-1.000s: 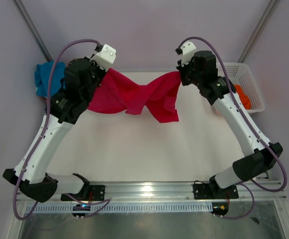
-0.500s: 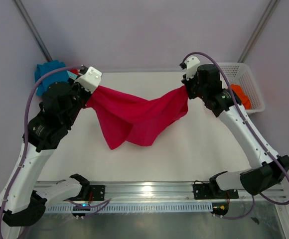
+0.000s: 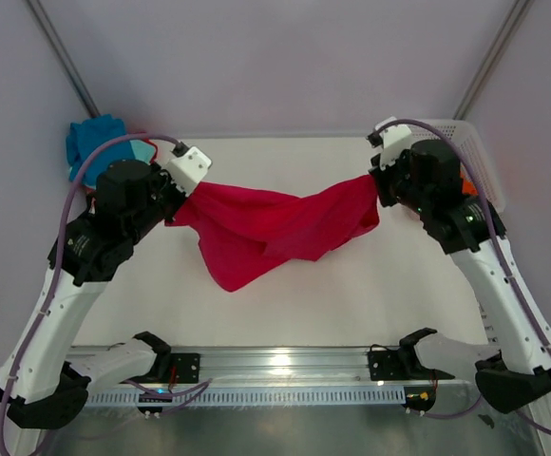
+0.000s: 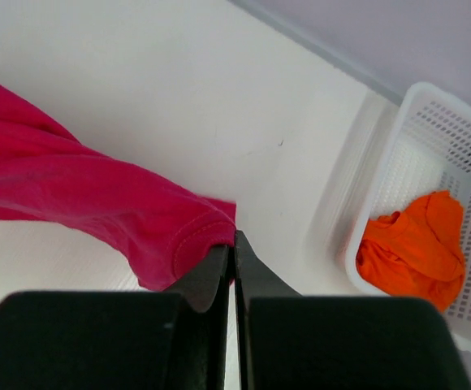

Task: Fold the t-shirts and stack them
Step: Flatten the tshirt out

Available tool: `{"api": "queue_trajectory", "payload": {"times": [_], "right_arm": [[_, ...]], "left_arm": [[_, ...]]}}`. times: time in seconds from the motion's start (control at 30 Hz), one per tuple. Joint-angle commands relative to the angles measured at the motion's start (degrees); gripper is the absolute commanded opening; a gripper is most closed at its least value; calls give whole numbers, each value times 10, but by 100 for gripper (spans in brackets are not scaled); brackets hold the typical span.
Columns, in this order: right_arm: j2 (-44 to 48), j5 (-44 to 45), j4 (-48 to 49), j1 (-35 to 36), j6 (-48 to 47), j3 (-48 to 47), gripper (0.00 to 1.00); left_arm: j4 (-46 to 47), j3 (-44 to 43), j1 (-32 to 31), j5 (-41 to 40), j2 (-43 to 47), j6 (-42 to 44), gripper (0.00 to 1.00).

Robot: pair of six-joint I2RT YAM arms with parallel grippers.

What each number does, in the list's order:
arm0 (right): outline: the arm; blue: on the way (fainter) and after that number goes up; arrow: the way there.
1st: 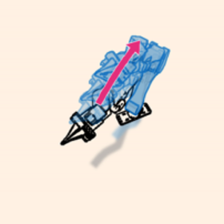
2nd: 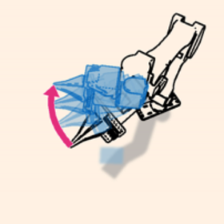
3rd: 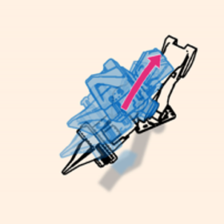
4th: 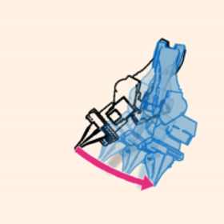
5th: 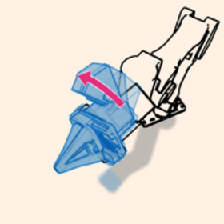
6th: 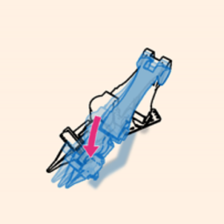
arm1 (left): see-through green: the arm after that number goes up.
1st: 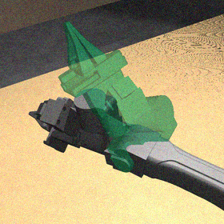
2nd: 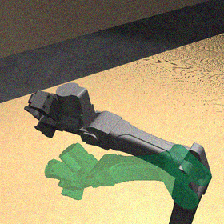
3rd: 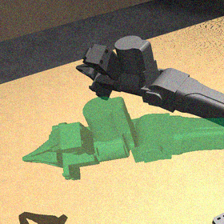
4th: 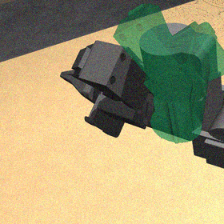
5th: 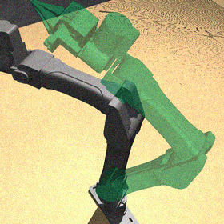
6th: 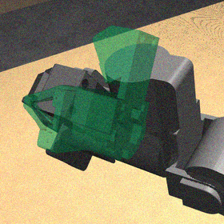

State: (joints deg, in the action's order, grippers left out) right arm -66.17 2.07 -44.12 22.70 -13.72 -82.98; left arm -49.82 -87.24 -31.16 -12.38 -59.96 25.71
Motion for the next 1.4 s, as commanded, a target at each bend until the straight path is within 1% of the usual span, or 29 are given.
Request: {"api": "queue_trajectory", "payload": {"times": [0.0,0.03,0.13,0.27,0.4,0.43,0.53,0.63,0.7,0.77,0.87,0.9,0.97,1.0,1.03,1.07,1.1,1.2,1.27,1.3,1.37], "right_arm": [[67,-6,-1,-3,-14,-41,3],[78,0,2,-2,-17,-41,3],[120,15,11,-2,-27,-35,3],[154,15,0,-2,-24,-54,3],[199,-69,-39,-3,-49,-84,3],[218,-107,-49,-2,-68,-95,3],[255,-162,-85,-2,-93,-113,3],[274,-198,-122,-7,-109,-137,3],[290,-251,-151,-13,-124,-159,3],[306,-309,-167,-26,-127,-169,3],[313,-366,-185,-37,-131,-171,3],[314,-371,-184,-37,-132,-166,3],[313,-359,-172,-37,-131,-134,3],[315,-341,-163,-37,-127,-119,3],[318,-318,-150,-37,-124,-84,3],[322,-266,-131,-33,-123,-67,3],[325,-241,-127,-29,-120,-50,3],[331,-182,-119,-20,-116,-43,3],[331,-155,-113,-17,-115,-49,3],[332,-113,-108,-17,-112,-53,3],[334,-69,-97,-15,-109,-59,3]], "left_arm": [[-16,-42,3,69,29,-37,0],[-19,-46,7,95,38,-44,0],[-8,-46,17,116,63,-74,0],[16,-35,34,112,91,-118,0],[0,-49,43,120,126,-117,0],[-5,-57,45,141,135,-115,0],[-29,-70,58,166,173,-108,0],[-66,-96,72,205,205,-95,0],[-79,-115,82,226,218,-91,0],[-88,-119,95,238,237,-91,0],[-103,-108,109,277,245,-95,0],[-102,-103,111,283,243,-97,0],[-91,-83,113,282,232,-100,0],[-85,-77,113,241,227,-99,0],[-71,-68,113,211,217,-97,0],[-62,-62,113,183,216,-99,0],[-56,-53,112,164,215,-95,0],[-65,-54,110,158,211,-80,0],[-63,-56,110,137,210,-76,0],[-62,-56,111,129,211,-74,0],[-56,-50,111,96,214,-69,0]]}}
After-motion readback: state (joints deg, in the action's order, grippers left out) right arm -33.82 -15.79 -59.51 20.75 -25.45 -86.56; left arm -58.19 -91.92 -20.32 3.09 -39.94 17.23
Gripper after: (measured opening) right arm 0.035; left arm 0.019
